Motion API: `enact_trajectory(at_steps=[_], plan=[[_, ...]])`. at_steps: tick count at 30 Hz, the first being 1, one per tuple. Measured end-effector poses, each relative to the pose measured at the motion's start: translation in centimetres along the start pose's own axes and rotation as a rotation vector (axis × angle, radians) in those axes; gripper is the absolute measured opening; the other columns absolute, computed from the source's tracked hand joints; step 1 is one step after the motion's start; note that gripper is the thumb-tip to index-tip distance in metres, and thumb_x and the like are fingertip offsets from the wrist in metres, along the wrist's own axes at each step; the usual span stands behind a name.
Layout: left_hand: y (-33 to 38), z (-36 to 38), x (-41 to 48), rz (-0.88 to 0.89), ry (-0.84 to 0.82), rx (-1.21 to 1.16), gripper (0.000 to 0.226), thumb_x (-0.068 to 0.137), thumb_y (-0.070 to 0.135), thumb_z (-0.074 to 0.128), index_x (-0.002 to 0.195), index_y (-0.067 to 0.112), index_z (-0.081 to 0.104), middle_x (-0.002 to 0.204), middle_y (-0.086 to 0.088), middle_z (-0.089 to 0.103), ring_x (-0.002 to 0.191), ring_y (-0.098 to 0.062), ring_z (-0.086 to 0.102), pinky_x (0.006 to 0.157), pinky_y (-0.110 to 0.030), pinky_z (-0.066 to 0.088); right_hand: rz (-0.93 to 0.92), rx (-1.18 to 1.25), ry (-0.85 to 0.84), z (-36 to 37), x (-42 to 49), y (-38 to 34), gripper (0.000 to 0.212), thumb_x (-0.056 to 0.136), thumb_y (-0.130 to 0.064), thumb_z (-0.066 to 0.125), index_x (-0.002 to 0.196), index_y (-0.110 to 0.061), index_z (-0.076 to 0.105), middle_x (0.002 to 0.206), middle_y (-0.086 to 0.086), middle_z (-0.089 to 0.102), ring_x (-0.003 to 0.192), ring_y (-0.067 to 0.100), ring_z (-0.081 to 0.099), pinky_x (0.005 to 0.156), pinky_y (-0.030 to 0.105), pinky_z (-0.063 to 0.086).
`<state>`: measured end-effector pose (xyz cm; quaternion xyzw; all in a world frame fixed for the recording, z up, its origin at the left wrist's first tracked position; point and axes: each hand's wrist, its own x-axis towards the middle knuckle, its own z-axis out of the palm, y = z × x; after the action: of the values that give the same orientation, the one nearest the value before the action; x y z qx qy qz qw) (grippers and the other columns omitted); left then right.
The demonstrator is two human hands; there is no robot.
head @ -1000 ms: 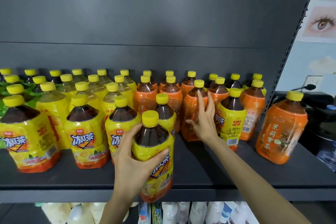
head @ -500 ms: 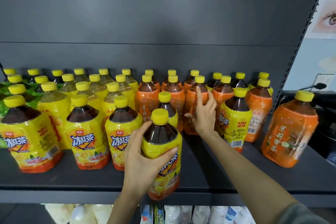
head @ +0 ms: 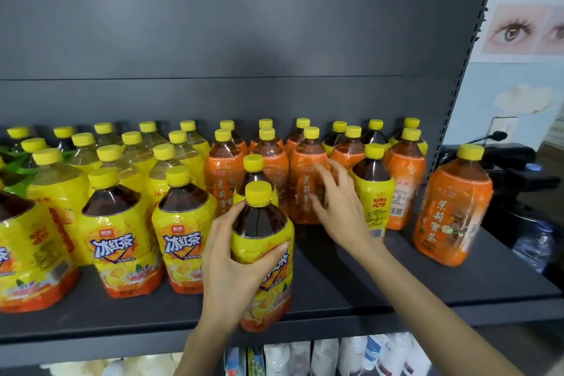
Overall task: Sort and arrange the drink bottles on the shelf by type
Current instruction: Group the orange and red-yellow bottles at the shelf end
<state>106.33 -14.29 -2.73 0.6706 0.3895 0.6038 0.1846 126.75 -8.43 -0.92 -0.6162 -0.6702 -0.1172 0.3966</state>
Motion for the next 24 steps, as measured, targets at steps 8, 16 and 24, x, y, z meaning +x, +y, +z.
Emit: enact_trajectory(at_steps=[8, 16, 24], plan=[[1.2, 4.0, 0.4, -0.002, -0.096, -0.009, 0.078, 0.061, 0.062, 0.077, 0.126, 0.058, 0.034, 0.127, 0.022, 0.046, 0.122, -0.001, 0.043, 0.102, -0.029, 0.04, 0.182, -0.122, 0.575, -6.0, -3.7, 5.5, 0.052, 0.086, -0.023, 0.063, 0.133, -0.015, 0.042, 0.139, 0.019, 0.037, 0.129, 0.032, 0.033, 0.102, 0.06, 0.03], [1.5, 8.5, 1.8, 0.003, -0.134, 0.167, 0.085, 0.068, 0.061, 0.063, 0.142, 0.031, 0.035, 0.13, -0.002, 0.034, 0.117, -0.01, 0.038, 0.082, -0.024, 0.039, 0.571, 0.134, 0.427, -7.9, -6.2, 12.9, 0.101, 0.078, -0.025, 0.077, 0.151, -0.023, 0.007, 0.152, 0.019, 0.013, 0.135, 0.04, 0.026, 0.107, 0.055, 0.028], [1.5, 10.2, 3.2, -0.009, -0.21, 0.315, 0.087, 0.079, 0.051, 0.064, 0.15, 0.026, 0.019, 0.14, -0.009, 0.033, 0.127, -0.025, 0.041, 0.08, -0.037, 0.049, 0.681, 0.491, 0.244, -9.6, -8.0, 15.3, 0.093, 0.074, -0.019, 0.079, 0.145, -0.022, 0.018, 0.139, 0.006, 0.044, 0.123, 0.022, 0.049, 0.098, 0.039, 0.042]])
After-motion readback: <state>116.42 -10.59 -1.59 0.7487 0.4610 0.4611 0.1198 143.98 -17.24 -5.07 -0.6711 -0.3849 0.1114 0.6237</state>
